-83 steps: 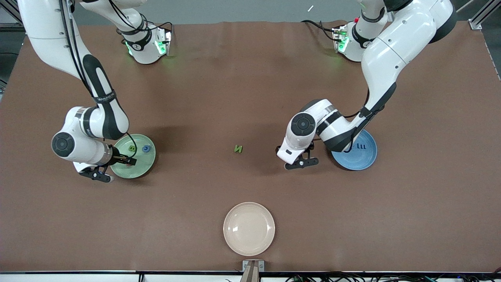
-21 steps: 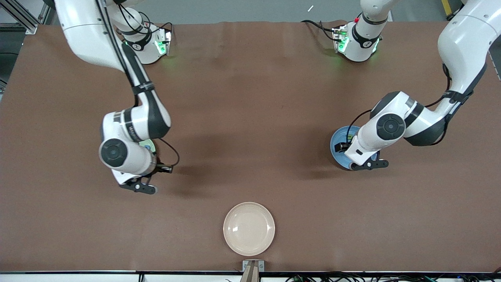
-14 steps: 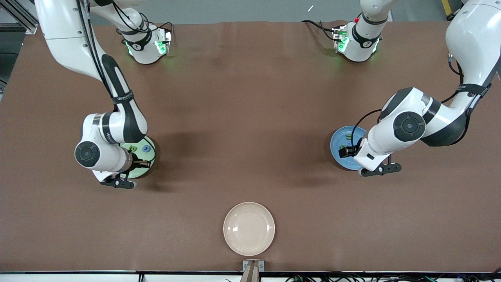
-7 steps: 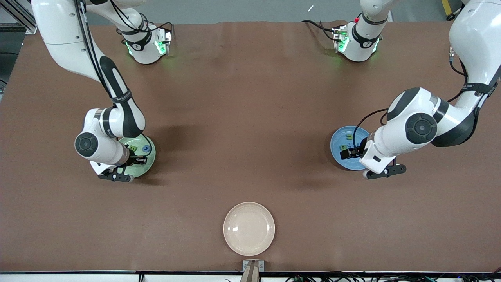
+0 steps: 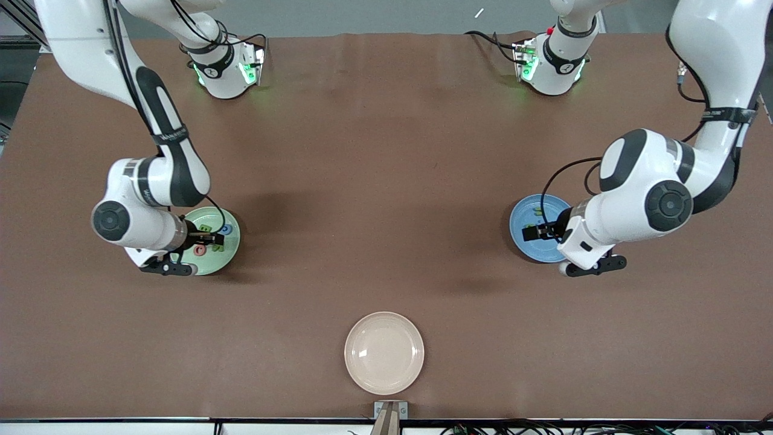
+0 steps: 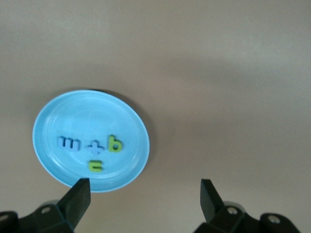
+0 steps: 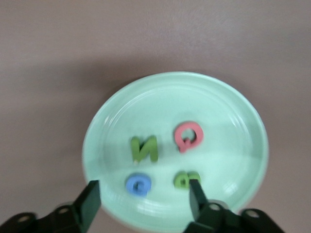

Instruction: Sort upper and lower case letters into plates

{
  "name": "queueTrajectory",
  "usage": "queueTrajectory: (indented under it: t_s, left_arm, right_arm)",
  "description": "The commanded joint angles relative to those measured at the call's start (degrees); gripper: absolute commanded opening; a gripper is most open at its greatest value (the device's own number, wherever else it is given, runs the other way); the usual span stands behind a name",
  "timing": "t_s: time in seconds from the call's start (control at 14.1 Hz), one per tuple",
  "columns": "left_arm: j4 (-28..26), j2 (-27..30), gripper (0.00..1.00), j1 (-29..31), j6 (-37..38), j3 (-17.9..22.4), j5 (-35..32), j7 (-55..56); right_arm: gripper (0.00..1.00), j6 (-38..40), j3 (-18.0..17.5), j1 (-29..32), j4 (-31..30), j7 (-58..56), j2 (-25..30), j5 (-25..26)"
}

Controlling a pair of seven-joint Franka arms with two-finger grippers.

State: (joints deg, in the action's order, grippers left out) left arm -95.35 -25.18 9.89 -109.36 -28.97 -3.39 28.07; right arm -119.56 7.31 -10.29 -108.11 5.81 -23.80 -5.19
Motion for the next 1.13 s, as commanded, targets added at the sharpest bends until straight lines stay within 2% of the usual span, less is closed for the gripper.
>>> queueTrajectory:
  t_s: [0.0, 0.14, 0.28, 0.42, 0.71, 1.06]
  left_arm:
    - [0.4, 3.3, 0.99, -15.1, 0.2, 16.8, 5.6, -3.6]
    - [-0.4, 5.0, 0.99, -15.5, 0.2, 19.1, 6.3, -8.1]
    - [-1.2, 7.2, 0.99, -12.9, 0.8, 19.2, 5.9, -9.2]
    - [-0.9, 9.3, 0.99, -9.0, 2.4, 18.9, 5.9, -15.0]
    - [-0.8, 17.4, 0.99, -3.7, 5.8, 18.8, 6.3, -17.3]
    - [0.0, 22.7, 0.99, -1.7, 7.0, 19.3, 6.0, -20.4]
  right_arm:
    - [1.0, 9.3, -0.9, 1.7, 5.7, -0.8, 3.2, 0.9]
    - [1.0, 16.2, -0.7, 1.9, 10.6, -0.8, 4.1, 1.1]
    - [1.0, 24.3, -0.8, 3.6, 16.5, -1.0, 4.2, 2.4]
    - [1.0, 30.1, -0.8, 3.9, 20.7, -2.5, 4.6, 5.1]
    - [1.0, 32.6, -0.9, 4.8, 21.5, -3.6, 8.1, 5.8]
    - [1.0, 32.5, -0.9, 8.7, 21.9, -9.4, 9.0, 4.9]
